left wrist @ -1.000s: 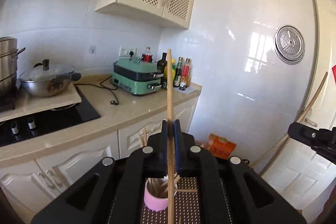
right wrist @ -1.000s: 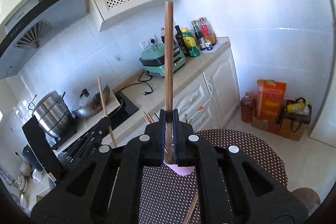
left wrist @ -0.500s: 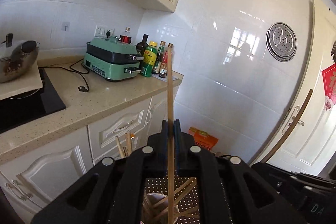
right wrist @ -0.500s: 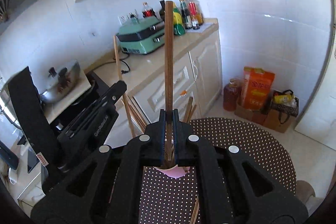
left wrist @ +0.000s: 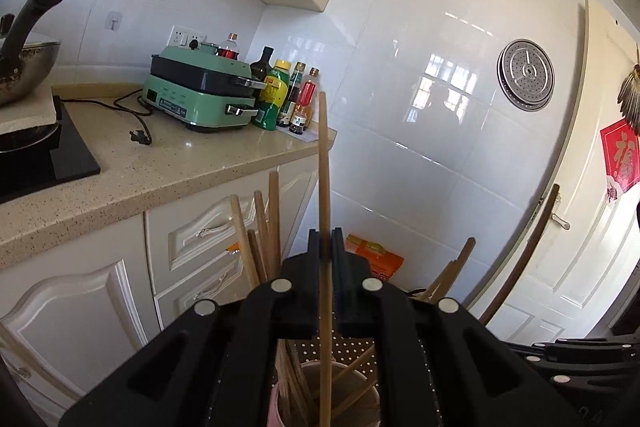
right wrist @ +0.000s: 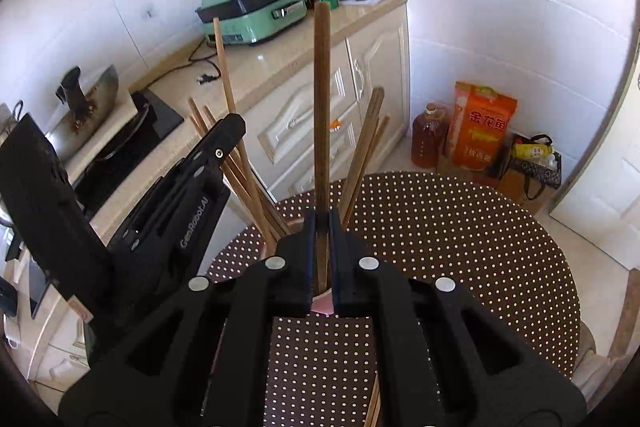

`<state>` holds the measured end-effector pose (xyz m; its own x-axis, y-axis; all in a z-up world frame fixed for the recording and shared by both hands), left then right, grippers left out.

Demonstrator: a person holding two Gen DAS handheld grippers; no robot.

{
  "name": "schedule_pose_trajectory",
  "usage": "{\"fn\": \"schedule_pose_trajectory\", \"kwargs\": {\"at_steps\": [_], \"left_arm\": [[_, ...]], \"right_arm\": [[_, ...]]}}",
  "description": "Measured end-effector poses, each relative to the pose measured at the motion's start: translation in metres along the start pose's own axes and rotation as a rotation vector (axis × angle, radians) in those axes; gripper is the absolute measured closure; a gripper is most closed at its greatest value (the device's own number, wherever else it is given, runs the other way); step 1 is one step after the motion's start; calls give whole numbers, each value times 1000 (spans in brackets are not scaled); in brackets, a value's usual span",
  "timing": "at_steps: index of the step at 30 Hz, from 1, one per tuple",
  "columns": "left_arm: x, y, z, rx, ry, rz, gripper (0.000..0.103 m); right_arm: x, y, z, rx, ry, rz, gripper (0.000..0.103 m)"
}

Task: Organize utensils
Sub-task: 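Lift both held chopsticks upright and carry them over the pink cup, then lower the chopsticks into the pink cup and open both grippers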

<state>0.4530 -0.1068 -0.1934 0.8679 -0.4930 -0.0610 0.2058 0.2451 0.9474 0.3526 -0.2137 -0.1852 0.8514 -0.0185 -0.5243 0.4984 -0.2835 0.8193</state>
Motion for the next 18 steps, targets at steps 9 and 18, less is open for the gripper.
{"fn": "schedule_pose_trajectory", "kwargs": {"at_steps": [9,18], "left_arm": [[-18,-34,-8,26,4,-55,97],[-29,-56,-18,46,35,-125,97]], "right_arm": [[22,-24,-4,-7,-8,-60,96],[41,-38,-7,-8,1,-110,96]]}}
Point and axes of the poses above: each gripper's, at about its wrist camera, not at the fingertips, and x roughly the way its jaws point, z to its right, y to its top, the point moved 10 cm from there along x, roughly the way its jaws point, and after that the axes turned 15 degrees about z, right-handed, at the moved point
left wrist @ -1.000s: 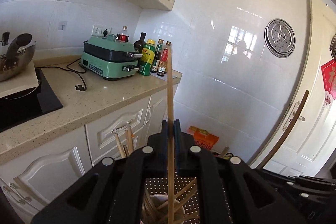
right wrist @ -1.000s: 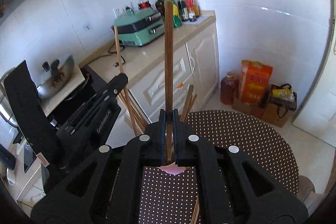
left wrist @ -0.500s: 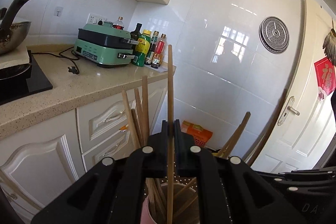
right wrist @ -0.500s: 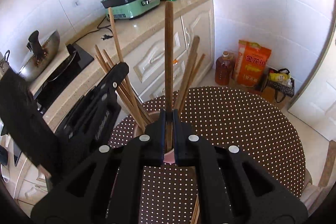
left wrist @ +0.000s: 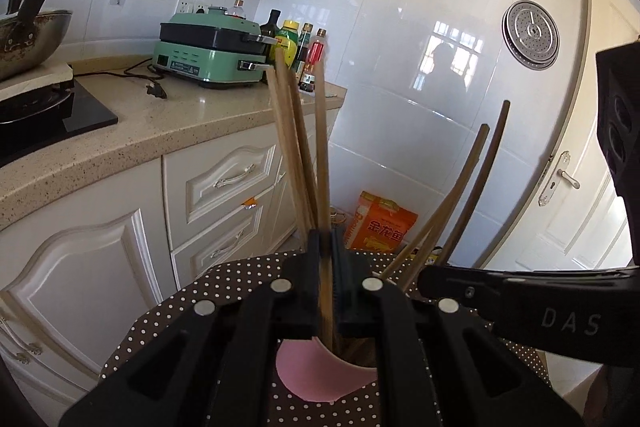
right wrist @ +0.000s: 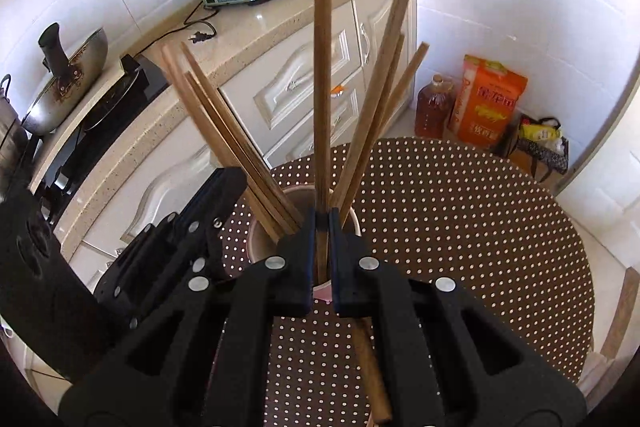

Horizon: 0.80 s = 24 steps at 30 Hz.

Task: Organize utensils
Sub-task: 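Lower the chopsticks into the pink cup and open both grippers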

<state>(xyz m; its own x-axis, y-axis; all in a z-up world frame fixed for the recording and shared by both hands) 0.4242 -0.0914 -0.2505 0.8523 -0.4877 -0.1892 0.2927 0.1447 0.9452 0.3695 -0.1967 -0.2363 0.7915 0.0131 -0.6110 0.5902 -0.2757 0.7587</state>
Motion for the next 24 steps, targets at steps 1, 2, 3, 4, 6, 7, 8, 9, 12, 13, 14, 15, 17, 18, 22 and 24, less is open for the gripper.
{"fn": "schedule_pose_trajectory", "kwargs": {"at_steps": [1,2,3,4,6,7,8,9,12,13,14,15,17,18,22,24], "left_arm": [[0,-1,-1,1,-1,-7,97],[0,-2,-2,4,10,-9,96],[-1,-2,-3,7,19,-12,96],[-1,-2,-4,6,23,-20,96],[-1,0,-5,1,29,-37,96],[-2,2,-5,3,33,-39,96],[-3,3,-5,9,39,-41,96],[-5,5,-5,17,45,-44,94],[-13,9,-5,29,62,-56,81],[-16,11,-4,33,63,-55,81],[-19,14,-3,38,66,-54,80],[-22,17,-2,45,72,-52,80],[-29,24,1,57,84,-50,79],[-33,29,3,64,92,-49,78],[-48,51,13,112,121,-26,75],[-58,65,19,126,136,-10,73]], "right_arm": [[0,1,1,2,1,-2,96],[0,1,1,-2,4,-6,96],[0,1,2,-5,4,-11,96],[0,1,3,-2,4,-16,96],[-1,0,6,17,1,-37,96],[-2,0,7,21,0,-44,96],[-3,0,7,25,3,-54,96],[-4,1,7,32,10,-62,96],[-10,4,5,55,24,-73,95],[-13,5,5,55,30,-71,95],[-17,8,3,51,37,-65,95],[-21,10,2,44,42,-62,92],[-30,14,4,40,39,-56,70],[-35,18,4,44,40,-44,43],[-68,42,5,39,62,56,41],[-84,53,7,42,78,85,41]]}}
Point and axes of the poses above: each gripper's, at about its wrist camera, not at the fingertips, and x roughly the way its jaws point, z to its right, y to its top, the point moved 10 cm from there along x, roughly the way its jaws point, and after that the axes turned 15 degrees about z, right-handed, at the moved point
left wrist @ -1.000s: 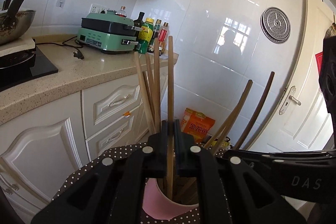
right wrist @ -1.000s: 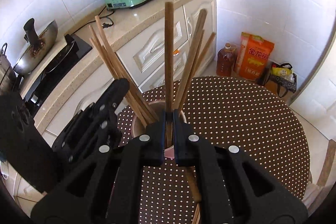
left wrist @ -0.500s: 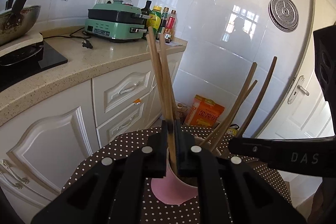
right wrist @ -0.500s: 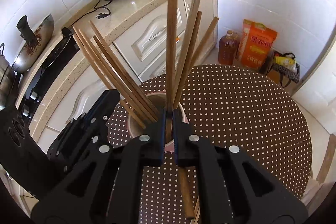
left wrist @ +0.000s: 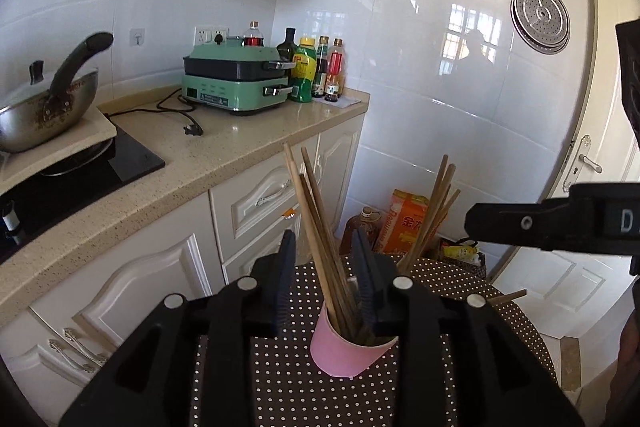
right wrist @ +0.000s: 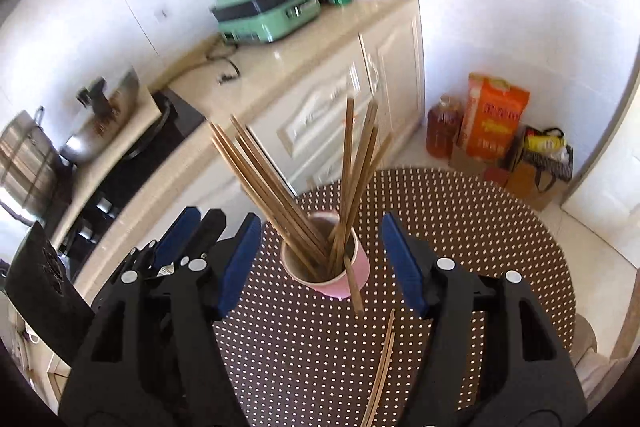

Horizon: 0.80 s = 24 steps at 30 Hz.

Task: Organize utensils
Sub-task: 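Lower the chopsticks into the pink cup and open both grippers, then withdraw both grippers from the cup back to the remaining chopsticks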

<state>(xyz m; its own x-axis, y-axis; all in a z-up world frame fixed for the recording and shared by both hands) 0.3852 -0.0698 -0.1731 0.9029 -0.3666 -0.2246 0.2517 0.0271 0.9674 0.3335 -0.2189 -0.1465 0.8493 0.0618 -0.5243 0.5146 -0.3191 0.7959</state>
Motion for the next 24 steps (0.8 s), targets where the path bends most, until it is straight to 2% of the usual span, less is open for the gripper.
{"fn": "schedule_pose_trajectory", "kwargs": {"at_steps": [7,12,19,24], "left_arm": [[-37,35,13,57,50,31,66],[-68,40,25,87,85,31,51],[-104,10,42,98,115,-47,50],[-115,-31,52,106,119,-147,46]], "right_arm": [[-58,31,12,-6,36,82,40],[-91,34,35,-4,30,107,38],[-110,-3,80,20,-30,39,34],[-101,-59,110,30,-82,-84,31]]}}
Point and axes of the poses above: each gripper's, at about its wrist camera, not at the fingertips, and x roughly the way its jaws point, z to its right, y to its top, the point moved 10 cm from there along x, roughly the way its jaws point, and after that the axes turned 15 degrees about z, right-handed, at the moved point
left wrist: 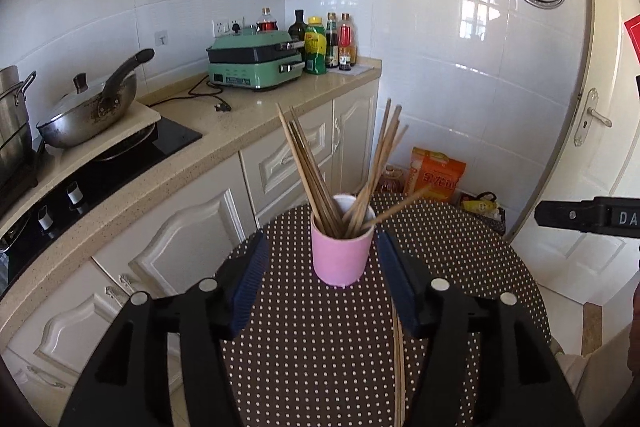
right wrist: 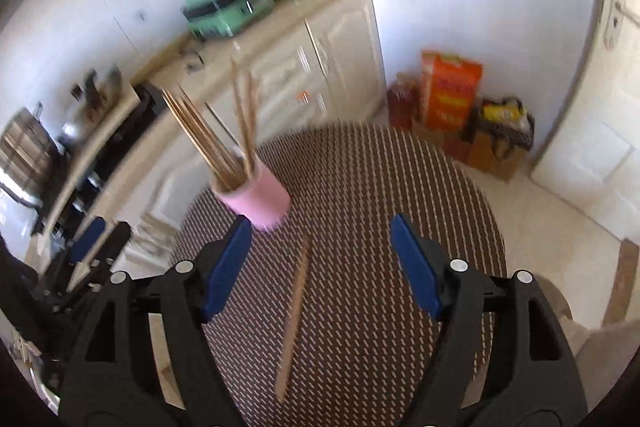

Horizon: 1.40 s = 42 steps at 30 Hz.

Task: Organize utensils
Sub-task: 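Withdraw both grippers from the cup back to the remaining chopsticks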

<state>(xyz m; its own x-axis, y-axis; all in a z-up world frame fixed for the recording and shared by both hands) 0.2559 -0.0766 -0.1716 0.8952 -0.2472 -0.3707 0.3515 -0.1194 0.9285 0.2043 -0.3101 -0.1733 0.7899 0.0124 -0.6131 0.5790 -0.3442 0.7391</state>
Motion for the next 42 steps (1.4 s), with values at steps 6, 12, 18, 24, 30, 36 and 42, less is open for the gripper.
{"fn": "schedule_pose_trajectory", "kwargs": {"at_steps": [6,12,18,24,30,36,42], "left_arm": [[10,-60,10,7,-18,-152,46],[27,-125,8,4,-33,-323,46],[39,-166,-6,-11,-47,-442,46],[45,-190,-16,-4,-64,-508,46],[50,-200,-21,7,-106,-541,46],[62,-199,-16,15,-140,-545,46],[72,-193,-9,28,-152,-538,46]], "right_arm": [[29,-71,16,7,-45,-177,31],[59,-127,10,-17,-60,-304,31],[84,-168,-2,-46,-80,-383,31],[101,-190,-12,-58,-128,-430,31],[118,-200,-23,-68,-178,-449,31],[133,-189,-38,-98,-238,-424,31],[149,-170,-37,-29,-259,-447,31]]}}
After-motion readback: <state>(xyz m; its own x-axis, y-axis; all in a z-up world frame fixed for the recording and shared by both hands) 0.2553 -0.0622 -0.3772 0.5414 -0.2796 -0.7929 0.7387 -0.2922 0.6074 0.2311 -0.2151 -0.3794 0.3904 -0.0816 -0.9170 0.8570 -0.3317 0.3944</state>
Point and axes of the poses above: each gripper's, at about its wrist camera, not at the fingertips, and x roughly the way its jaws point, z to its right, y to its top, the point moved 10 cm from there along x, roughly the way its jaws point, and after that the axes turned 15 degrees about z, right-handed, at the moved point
